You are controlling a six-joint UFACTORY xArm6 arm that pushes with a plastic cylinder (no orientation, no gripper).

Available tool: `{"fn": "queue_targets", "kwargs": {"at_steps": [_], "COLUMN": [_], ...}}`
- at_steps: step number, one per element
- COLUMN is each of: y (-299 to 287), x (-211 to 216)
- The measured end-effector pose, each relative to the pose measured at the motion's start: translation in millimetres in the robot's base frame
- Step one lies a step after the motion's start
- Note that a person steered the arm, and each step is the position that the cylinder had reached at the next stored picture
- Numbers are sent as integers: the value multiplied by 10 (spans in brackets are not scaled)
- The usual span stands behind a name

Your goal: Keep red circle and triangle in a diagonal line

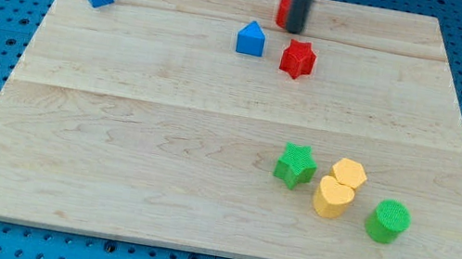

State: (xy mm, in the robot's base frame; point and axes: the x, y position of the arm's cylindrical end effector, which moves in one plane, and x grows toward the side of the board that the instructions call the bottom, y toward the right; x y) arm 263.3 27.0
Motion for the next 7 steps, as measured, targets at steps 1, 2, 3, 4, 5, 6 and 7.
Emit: {"fn": "queue_targets", "kwargs": {"at_steps": [1, 2, 3, 4, 5, 6, 7], "y": [428, 1154, 781, 220, 374, 126, -370], "x": [13, -33, -258, -293, -445, -659, -515]}}
